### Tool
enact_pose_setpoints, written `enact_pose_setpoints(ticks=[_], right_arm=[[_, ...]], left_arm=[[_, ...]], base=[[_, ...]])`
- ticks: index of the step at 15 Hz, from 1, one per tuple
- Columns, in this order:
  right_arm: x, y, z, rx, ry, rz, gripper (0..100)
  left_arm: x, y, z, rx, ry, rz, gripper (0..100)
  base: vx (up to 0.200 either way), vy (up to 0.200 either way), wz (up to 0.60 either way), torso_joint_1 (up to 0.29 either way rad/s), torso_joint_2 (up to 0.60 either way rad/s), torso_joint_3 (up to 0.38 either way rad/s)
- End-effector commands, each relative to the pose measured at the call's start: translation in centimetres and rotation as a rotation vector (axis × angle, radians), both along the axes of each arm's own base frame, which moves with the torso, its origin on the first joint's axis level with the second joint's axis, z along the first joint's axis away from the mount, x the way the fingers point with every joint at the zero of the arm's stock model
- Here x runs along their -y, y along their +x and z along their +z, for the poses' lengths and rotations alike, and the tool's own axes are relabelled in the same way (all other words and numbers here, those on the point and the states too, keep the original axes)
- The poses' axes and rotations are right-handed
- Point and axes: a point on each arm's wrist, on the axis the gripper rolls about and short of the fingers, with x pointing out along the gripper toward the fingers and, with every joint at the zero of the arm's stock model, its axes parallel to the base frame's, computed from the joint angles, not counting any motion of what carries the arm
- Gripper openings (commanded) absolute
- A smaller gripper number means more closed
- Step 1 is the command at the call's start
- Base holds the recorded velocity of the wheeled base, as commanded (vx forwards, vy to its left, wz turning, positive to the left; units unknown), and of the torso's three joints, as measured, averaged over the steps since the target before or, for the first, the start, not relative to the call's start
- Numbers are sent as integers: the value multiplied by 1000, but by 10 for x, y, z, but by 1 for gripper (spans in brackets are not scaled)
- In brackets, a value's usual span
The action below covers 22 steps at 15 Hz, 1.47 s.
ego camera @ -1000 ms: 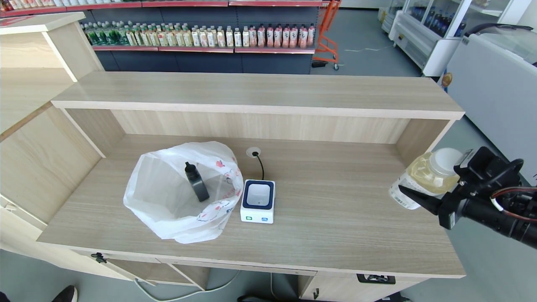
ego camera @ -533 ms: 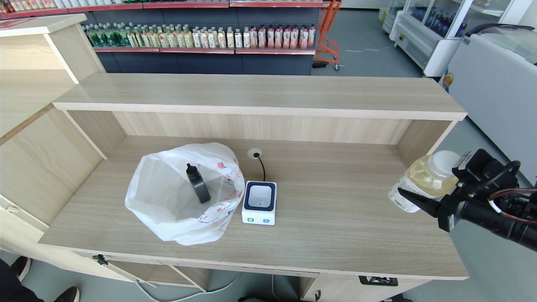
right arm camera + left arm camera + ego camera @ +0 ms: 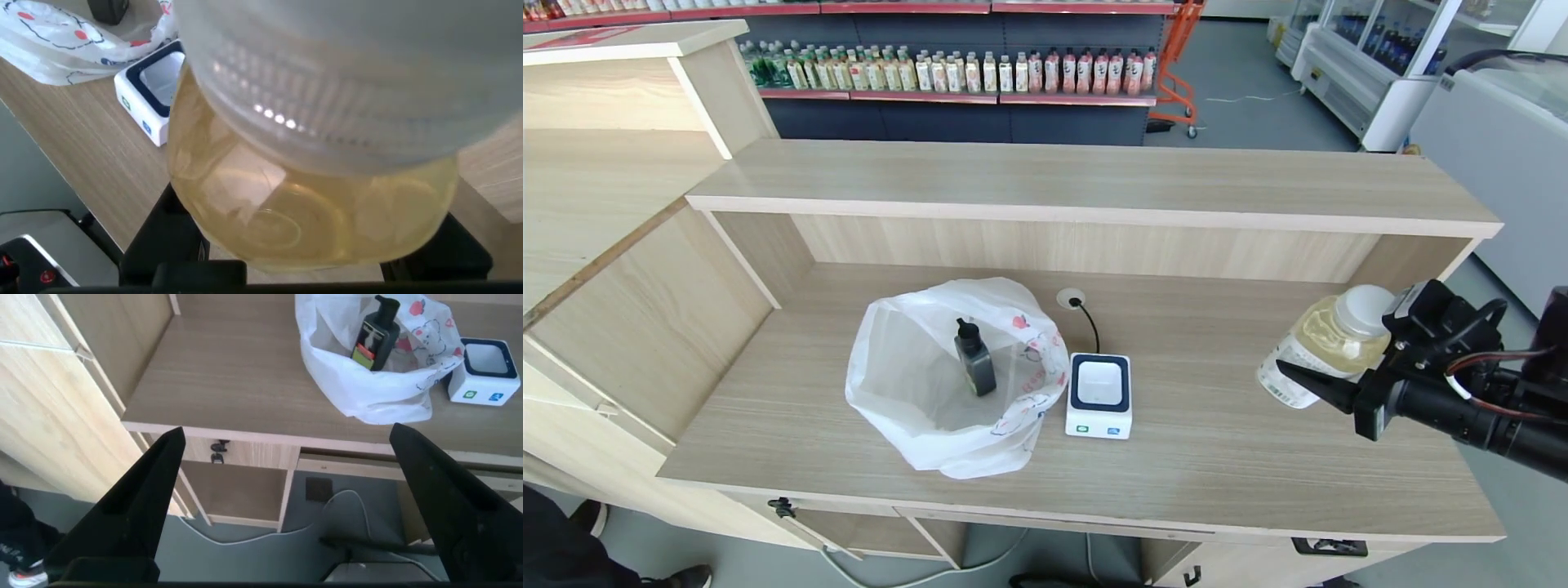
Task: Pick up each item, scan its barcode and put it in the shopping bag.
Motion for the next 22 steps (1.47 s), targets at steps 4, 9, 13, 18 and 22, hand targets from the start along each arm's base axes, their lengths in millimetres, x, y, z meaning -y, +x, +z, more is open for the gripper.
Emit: enact_pose_setpoints(ticks=[4, 9, 13, 18, 22], right_arm=[[-7, 8, -5, -22, 2, 48, 0], [-12, 7, -5, -31, 20, 87, 0], [-14, 12, -14, -65, 13, 100, 0], [-27, 24, -32, -31, -30, 189, 0], [-48, 30, -51, -22, -62, 320, 0]], left_arm=[[0, 0, 0, 0, 9, 1, 100], [0, 0, 0, 0, 9, 1, 100], [0, 0, 0, 0, 5, 1, 100], [0, 0, 0, 0, 5, 1, 100], [0, 0, 0, 0, 5, 1, 100]], base=[[0, 50, 0, 1, 1, 1], [160, 0, 0, -8, -6, 7], [100, 0, 0, 8, 5, 2], [0, 0, 0, 0, 0, 0], [0, 0, 0, 0, 0, 0]])
